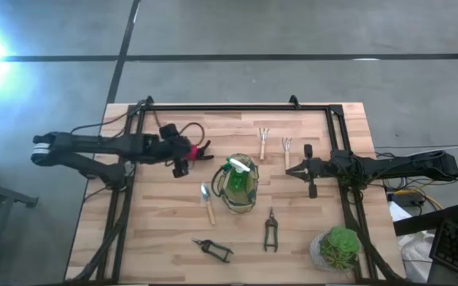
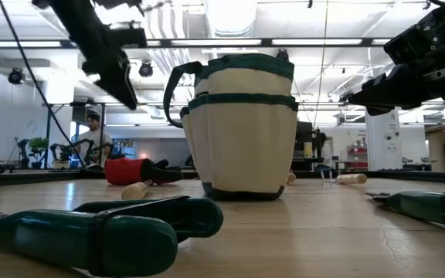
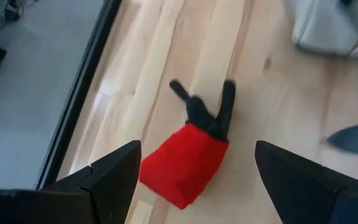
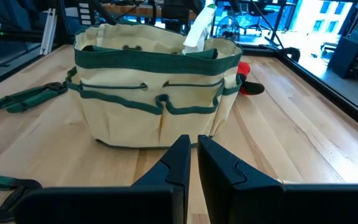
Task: Pick & Place Garden tools in Gardening bag
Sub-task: Put the red glove into the white gardening bag
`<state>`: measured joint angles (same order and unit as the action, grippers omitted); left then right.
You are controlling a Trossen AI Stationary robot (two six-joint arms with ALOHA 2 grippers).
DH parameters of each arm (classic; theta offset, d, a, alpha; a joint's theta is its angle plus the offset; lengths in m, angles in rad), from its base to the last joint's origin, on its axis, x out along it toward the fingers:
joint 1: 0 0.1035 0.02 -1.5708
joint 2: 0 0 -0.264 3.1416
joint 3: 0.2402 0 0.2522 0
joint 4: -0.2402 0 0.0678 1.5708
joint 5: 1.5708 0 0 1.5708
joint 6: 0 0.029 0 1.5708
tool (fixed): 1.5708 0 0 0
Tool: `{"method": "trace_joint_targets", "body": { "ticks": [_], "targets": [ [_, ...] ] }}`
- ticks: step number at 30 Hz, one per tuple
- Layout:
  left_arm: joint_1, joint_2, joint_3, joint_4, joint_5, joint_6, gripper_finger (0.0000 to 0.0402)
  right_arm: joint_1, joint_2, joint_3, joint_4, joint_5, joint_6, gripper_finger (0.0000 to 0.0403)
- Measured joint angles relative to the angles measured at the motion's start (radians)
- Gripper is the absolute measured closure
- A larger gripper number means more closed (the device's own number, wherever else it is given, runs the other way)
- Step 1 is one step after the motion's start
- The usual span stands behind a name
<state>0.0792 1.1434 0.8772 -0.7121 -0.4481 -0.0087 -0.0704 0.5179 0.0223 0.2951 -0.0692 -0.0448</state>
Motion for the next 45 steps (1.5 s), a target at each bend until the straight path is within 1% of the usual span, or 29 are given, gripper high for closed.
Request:
{"method": "trace_joint_targets", "body": {
  "ticks": [3,6,9,12,20,28,33,37,42,45],
  "targets": [
    [0.009,0.065,-0.004,-0.015,-0.027,0.020,0.0085,0.000,0.000,0.000,0.000,0.000,0.000,0.0376],
    [0.012,0.126,-0.007,-0.029,-0.065,0.072,0.0085,0.000,0.000,0.000,0.000,0.000,0.000,0.0376],
    [0.013,0.178,-0.007,-0.030,-0.082,0.115,0.0085,0.000,0.000,0.000,0.000,0.000,0.000,0.0376],
    [0.021,0.227,0.005,-0.030,-0.080,0.121,0.0085,0.000,0.000,0.000,0.000,0.000,0.000,0.0376],
    [0.099,0.328,0.064,-0.028,-0.024,0.144,0.0085,0.000,0.000,0.000,0.000,0.000,0.000,0.0376],
    [0.146,0.409,0.095,-0.028,0.080,0.199,0.0085,0.000,0.000,0.000,0.000,0.000,0.000,0.0376],
    [0.162,0.464,0.107,-0.019,0.091,0.244,0.0085,0.000,0.000,0.000,0.000,0.000,0.000,0.0376],
    [0.174,0.514,0.106,-0.003,0.117,0.245,0.0085,0.000,0.000,0.000,0.000,0.000,0.000,0.0376],
    [0.176,0.571,0.108,0.006,0.110,0.242,0.0086,0.000,0.000,0.000,0.000,0.000,0.000,0.0376],
    [0.175,0.587,0.109,0.005,0.110,0.232,0.0096,0.000,0.000,0.000,0.000,0.000,0.000,0.0376]
  ]
}}
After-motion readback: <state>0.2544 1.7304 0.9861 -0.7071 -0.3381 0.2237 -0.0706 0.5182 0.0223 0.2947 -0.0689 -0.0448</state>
